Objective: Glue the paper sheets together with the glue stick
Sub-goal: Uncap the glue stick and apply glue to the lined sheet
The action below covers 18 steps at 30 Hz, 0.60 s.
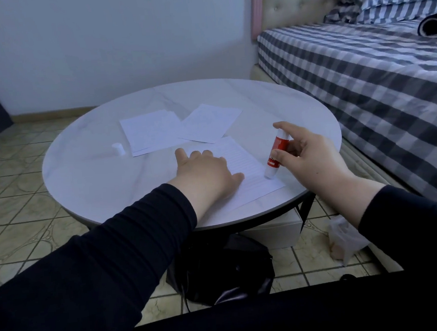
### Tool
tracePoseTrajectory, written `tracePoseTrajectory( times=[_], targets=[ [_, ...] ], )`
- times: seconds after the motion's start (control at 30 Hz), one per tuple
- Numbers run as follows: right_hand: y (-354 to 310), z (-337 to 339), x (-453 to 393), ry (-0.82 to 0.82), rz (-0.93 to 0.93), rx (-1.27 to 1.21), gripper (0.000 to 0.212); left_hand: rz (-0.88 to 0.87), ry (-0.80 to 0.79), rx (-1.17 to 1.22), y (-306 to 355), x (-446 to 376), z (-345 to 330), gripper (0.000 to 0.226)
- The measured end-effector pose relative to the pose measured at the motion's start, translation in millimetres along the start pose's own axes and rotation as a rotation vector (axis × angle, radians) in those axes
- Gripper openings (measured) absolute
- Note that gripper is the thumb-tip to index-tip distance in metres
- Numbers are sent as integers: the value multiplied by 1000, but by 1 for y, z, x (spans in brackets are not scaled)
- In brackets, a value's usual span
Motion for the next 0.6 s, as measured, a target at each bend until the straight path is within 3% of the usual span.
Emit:
tracePoseTrajectory(
  times=[0.1,0.2,0.4,0.6],
  targets=[
    [2,1,-2,16,9,-69,49,-163,101,192,6,-1,4,45],
    [3,6,-3,30,19,-116,49,-290,-32,412,8,5,-3,44],
    [4,0,0,-56,34,-41,47,-308,-93,302,5,2,-9,51],
    [14,8,-6,35,9,-31,49,-273,-92,264,8,-1,-13,53]
  ],
)
Point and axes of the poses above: each hand's wrist, its own x-axis away from the middle knuckle, its own z-axis out of the back of the hand, y = z × x, the point moved 6 cm from there along -x, towards the middle knuckle, and after that the axes turned 7 degrees about z, right-handed, at the moved point
